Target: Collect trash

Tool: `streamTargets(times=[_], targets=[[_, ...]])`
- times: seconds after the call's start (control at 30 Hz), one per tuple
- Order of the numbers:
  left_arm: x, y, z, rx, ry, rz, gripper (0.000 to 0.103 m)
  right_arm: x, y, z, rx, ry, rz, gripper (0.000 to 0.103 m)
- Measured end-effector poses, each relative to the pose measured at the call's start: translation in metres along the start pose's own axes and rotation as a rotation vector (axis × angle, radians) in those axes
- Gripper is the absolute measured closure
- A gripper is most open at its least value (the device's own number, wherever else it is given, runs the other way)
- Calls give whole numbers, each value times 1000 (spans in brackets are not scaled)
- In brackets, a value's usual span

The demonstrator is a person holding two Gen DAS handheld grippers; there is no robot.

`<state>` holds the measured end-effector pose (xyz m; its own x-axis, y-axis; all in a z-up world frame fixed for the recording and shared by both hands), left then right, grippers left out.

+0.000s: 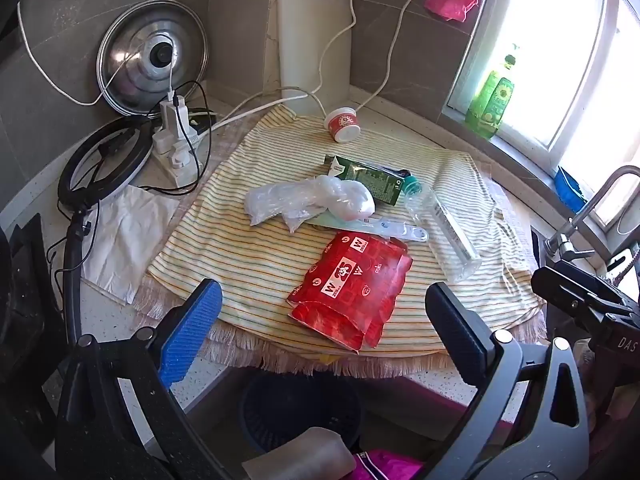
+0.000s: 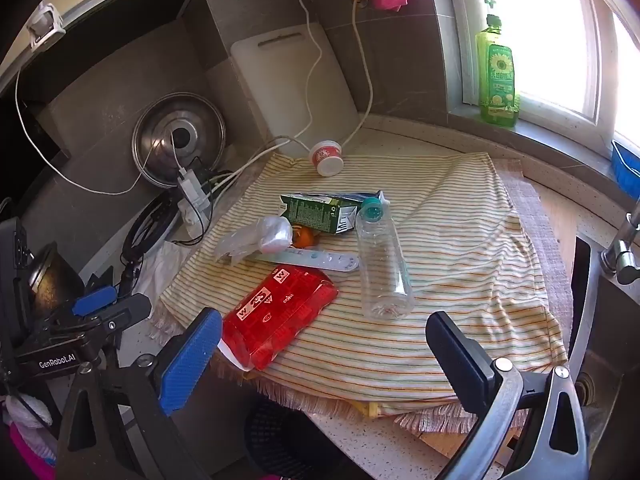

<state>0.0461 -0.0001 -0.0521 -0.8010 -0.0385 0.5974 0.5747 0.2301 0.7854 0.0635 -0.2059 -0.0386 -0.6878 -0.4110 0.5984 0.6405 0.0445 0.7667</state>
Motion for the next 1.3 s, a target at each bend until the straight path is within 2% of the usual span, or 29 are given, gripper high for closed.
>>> streamTargets(times=[0.4, 1.3], targets=[[0, 0, -4, 3, -11, 4, 0, 7, 2, 0, -17, 7, -18, 0], [9, -2, -13, 0, -11, 3, 0, 6, 0, -1, -27, 33, 3, 0]])
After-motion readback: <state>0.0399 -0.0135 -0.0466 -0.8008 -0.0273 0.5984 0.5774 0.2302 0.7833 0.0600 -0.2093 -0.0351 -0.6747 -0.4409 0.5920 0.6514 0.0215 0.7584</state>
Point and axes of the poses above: each gripper's, at about its wrist camera, not at the fingertips, and x roughly against the way its jaws point, z to its left, y to its top, the point moved 7 cm from there along -x, roughly the way its jaws point, and after that the axes turned 12 degrees about -z, right-handed, at the moved point
